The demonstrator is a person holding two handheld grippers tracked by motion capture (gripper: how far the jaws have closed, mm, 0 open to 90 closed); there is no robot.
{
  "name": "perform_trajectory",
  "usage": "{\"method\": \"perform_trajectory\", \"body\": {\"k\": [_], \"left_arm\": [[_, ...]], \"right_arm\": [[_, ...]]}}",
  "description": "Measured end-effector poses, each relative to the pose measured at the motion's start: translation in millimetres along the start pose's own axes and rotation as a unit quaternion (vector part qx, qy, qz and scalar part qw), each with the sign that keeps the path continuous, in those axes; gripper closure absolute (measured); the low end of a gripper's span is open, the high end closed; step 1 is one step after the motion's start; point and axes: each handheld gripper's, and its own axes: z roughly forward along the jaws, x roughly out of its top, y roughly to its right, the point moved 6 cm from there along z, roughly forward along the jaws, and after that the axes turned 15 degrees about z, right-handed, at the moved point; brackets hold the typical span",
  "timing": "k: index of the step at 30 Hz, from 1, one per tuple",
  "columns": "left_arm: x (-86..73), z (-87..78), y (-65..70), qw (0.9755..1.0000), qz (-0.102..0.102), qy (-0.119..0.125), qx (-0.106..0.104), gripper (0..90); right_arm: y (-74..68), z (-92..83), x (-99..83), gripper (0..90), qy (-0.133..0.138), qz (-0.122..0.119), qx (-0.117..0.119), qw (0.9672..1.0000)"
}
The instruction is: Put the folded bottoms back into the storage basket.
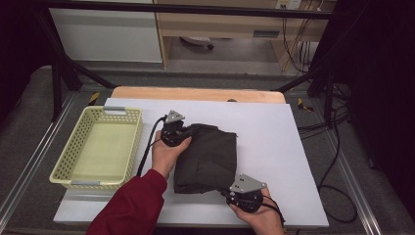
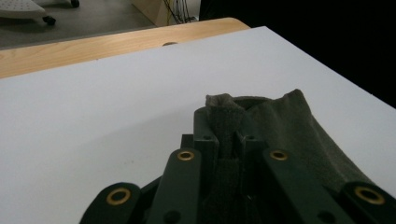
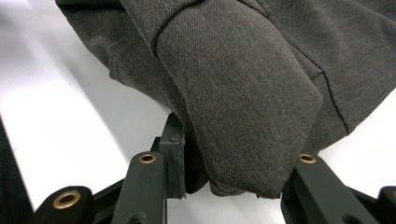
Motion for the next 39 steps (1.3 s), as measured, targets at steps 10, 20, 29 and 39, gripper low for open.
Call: {"method": "perform_trajectory", "body": {"k": [10,20,29,39], "left_arm": [[19.1,-0.7,-0.6,0.9999,-0.006,0.011,-0.001,82.7],[40.9,-13.4,-10.3,0.9997,0.005,0.022,0.012,82.7],[51.8,-25.8,-26.7,0.9994,0.011,0.021,0.026,82.7],[57.4,-29.7,-46.9,0.9992,0.002,0.023,0.033,82.7]], "right_arm": [[-0.8,0.8,8.4,62.9,0.005,0.014,0.005,0.9999],[-3.7,0.1,31.1,62.9,0.02,0.012,0.0,0.9997],[-9.5,7.9,51.4,62.9,0.024,0.004,0.009,0.9997],[-10.0,17.9,66.8,62.8,0.019,0.002,0.015,0.9997]]}}
